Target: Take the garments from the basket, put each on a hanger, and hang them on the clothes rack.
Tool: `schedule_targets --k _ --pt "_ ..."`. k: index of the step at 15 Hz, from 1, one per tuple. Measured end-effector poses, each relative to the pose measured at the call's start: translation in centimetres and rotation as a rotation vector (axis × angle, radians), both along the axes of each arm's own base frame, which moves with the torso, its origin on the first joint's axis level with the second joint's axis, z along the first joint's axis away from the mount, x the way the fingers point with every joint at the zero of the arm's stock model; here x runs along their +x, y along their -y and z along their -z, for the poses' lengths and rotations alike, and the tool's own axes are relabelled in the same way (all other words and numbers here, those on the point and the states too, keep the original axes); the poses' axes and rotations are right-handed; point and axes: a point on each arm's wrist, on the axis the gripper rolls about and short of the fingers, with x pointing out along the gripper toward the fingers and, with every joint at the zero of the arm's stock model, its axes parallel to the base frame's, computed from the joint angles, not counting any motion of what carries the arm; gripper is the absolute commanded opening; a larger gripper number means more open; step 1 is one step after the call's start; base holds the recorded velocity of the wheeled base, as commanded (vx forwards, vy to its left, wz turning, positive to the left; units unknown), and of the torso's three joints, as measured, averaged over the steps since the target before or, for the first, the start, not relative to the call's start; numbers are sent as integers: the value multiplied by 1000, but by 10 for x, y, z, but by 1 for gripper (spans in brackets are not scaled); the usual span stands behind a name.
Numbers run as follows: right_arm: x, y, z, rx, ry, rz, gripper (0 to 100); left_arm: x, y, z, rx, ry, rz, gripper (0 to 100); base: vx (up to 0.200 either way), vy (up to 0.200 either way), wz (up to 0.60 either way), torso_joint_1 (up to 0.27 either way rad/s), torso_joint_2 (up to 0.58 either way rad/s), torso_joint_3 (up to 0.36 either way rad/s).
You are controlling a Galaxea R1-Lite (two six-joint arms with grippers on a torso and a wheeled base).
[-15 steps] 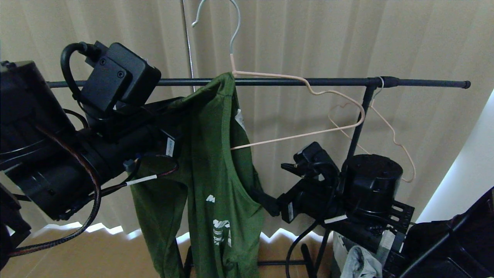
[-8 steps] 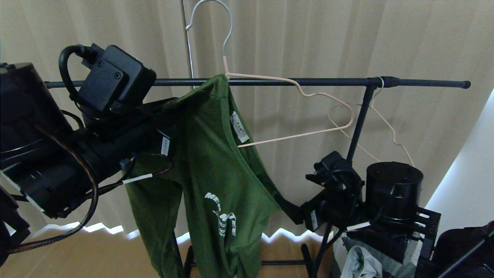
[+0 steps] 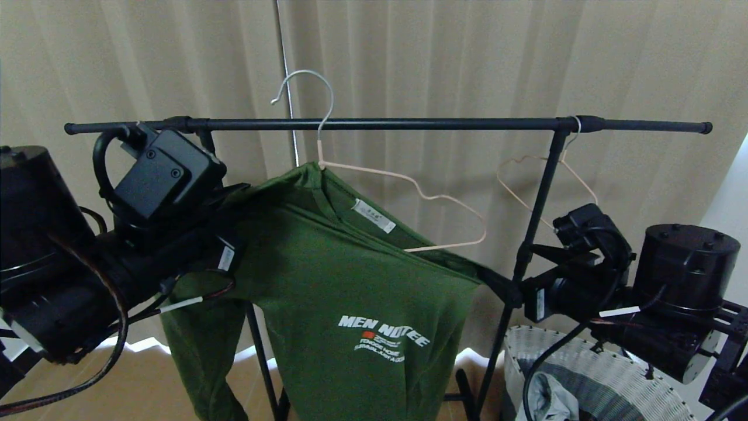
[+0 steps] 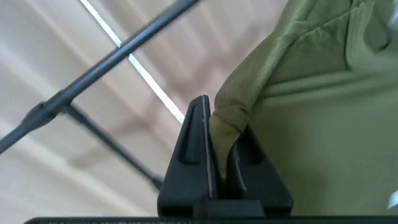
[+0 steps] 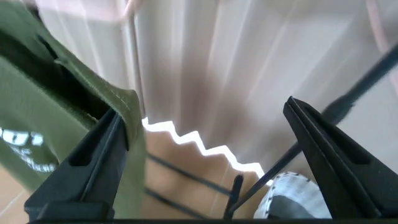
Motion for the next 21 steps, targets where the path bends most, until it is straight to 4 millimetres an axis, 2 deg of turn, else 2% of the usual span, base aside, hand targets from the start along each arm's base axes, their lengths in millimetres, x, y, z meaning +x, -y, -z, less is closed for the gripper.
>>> schedule_targets --k 4,10,14,17,21 --pt "5 5 -14 24 52 27 100 -4 -11 12 46 -28 -35 0 0 0 0 0 0 0" --pt "0 5 -31 33 69 15 100 -2 -24 21 118 -42 -91 0 0 0 0 0 0 0" --pt "-26 -18 -39 24 49 -120 100 1 -24 22 112 -48 -106 0 0 0 0 0 0 0" --pt "-48 -35 -41 -68 62 -254 100 2 -19 17 38 -54 -120 0 0 0 0 0 0 0" --pt "-45 -46 -57 -96 116 -291 100 -3 -4 14 -46 -65 -67 0 0 0 0 0 0 0"
